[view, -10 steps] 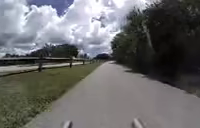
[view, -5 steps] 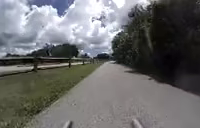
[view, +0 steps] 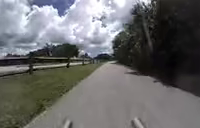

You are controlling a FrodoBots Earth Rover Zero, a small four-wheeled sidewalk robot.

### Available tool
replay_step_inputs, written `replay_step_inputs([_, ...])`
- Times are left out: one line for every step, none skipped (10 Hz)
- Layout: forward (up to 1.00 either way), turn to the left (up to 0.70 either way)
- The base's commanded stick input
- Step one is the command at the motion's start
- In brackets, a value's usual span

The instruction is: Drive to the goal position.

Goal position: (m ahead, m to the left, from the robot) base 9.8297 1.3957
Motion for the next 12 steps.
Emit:
replay_step_inputs([0.70,0.01])
replay_step_inputs([0.70,0.01])
replay_step_inputs([0.70,0.01])
replay_step_inputs([0.70,0.01])
replay_step_inputs([0.70,0.01])
replay_step_inputs([0.70,0.01])
replay_step_inputs([0.70,0.01])
replay_step_inputs([0.70,-0.30])
replay_step_inputs([0.70,-0.23])
replay_step_inputs([0.70,-0.06])
replay_step_inputs([0.70,0.01])
replay_step_inputs([0.70,0.01])
